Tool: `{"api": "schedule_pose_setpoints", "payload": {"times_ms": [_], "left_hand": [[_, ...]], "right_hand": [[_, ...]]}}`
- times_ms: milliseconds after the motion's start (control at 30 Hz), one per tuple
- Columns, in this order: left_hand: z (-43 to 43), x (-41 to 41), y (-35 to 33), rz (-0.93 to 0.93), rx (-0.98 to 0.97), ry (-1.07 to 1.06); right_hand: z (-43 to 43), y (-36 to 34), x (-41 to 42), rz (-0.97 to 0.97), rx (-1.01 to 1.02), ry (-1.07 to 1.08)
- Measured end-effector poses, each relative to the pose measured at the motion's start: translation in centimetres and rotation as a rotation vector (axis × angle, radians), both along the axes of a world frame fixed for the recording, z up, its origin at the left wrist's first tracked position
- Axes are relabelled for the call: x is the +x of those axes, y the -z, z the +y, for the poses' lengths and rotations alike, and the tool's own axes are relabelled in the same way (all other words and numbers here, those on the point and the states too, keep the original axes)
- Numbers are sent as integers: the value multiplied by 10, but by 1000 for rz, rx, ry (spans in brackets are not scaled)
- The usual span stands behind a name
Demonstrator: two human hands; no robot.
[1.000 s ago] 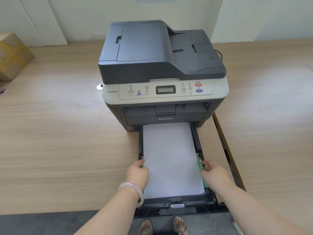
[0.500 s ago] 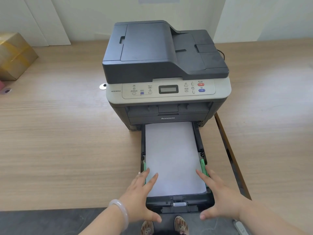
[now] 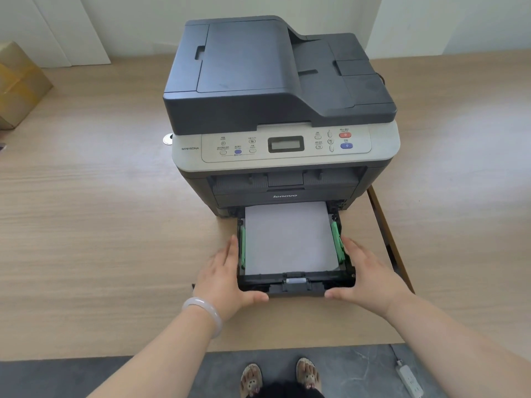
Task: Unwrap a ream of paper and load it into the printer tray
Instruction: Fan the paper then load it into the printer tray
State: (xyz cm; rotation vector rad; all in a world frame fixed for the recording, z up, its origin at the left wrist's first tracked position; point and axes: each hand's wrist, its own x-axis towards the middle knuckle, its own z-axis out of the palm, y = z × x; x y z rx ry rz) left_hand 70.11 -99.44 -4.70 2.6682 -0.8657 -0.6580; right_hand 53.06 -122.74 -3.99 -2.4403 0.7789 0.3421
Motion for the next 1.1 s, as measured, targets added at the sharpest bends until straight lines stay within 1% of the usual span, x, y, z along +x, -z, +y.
{"api": "schedule_pose_setpoints", "payload": {"times_ms": [100,167,267,367,500,600,700,767,867,967,1100], "left_hand": [[-9,13,2,-126,25,-135],[-13,23,4,-163,25,-226],[-17,43,9,-114,-26,-371],[-21,67,14,-17,-149,-471],[-31,90,22,67,-370,-517],[-41,103,28,92,-461,-554],[-45,109,34,100,-511,-607],[-46,110,39,111,-552,-630],[-57,110,40,87,-600,-688],[-66,113,42,59,-593,-770],[-67,114,45,65,-591,-797]], "right_hand": [[-9,3,16,-46,-163,54],[-18,5,24,-66,-212,129],[-36,13,33,-114,-170,272],[-54,20,44,-159,-62,401],[-75,28,62,-225,27,429],[-85,29,77,-301,69,461],[-90,30,85,-375,134,498],[-92,33,87,-387,170,528],[-91,38,94,-395,141,612],[-90,42,103,-450,172,711],[-89,43,106,-439,157,736]]}}
